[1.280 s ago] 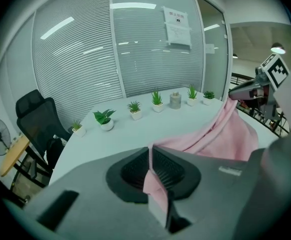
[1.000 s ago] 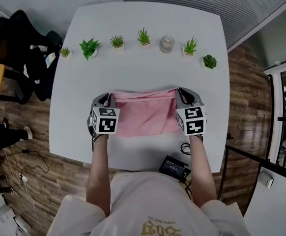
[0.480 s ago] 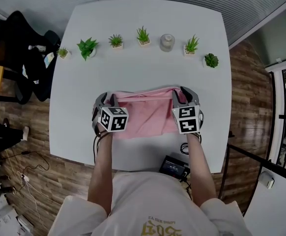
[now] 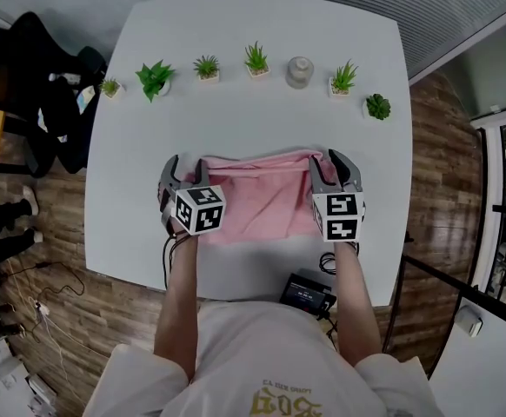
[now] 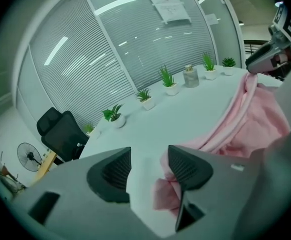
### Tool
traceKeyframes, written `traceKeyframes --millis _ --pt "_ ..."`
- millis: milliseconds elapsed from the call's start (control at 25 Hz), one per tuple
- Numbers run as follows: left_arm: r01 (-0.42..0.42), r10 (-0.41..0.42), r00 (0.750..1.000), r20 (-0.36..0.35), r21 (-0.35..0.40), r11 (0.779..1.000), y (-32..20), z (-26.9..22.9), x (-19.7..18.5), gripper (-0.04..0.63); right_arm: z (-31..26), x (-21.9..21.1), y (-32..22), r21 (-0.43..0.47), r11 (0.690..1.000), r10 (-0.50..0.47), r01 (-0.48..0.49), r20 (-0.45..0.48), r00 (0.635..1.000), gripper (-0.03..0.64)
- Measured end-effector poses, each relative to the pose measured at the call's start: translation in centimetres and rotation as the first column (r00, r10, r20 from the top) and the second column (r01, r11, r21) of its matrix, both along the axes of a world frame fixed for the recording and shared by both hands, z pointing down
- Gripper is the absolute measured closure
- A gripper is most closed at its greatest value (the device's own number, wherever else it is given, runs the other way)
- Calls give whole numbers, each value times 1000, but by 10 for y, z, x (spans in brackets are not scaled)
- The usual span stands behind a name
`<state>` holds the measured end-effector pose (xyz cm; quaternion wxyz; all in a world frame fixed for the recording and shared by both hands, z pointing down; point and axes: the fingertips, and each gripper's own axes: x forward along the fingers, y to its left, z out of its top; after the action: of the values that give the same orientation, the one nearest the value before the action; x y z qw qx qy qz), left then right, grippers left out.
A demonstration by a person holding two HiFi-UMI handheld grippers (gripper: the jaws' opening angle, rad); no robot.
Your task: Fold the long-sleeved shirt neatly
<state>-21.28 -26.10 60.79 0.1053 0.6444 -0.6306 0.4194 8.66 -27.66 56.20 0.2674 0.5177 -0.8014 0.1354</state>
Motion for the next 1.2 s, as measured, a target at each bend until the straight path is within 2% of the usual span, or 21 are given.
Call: traceKeyframes --millis 160,440,720,880,1200 --pt "20 -20 1000 -22 40 999 -2 -10 -3 336 -8 2 2 26 1000 3 -4 20 1000 463" --pt "39 -38 999 -10 108 993 -8 -30 -10 321 -7 -3 12 25 1000 -18 17 28 999 465" --pt "7 -4 999 -35 95 995 1 -38 0 330 -14 -14 25 27 999 -35 34 39 999 472" --pt "-52 57 997 -57 87 995 11 -42 17 356 -24 -15 35 37 999 -20 17 75 997 479" --pt "-141 155 979 -135 109 984 39 -62 42 464 -47 -15 63 47 998 31 -40 171 985 485"
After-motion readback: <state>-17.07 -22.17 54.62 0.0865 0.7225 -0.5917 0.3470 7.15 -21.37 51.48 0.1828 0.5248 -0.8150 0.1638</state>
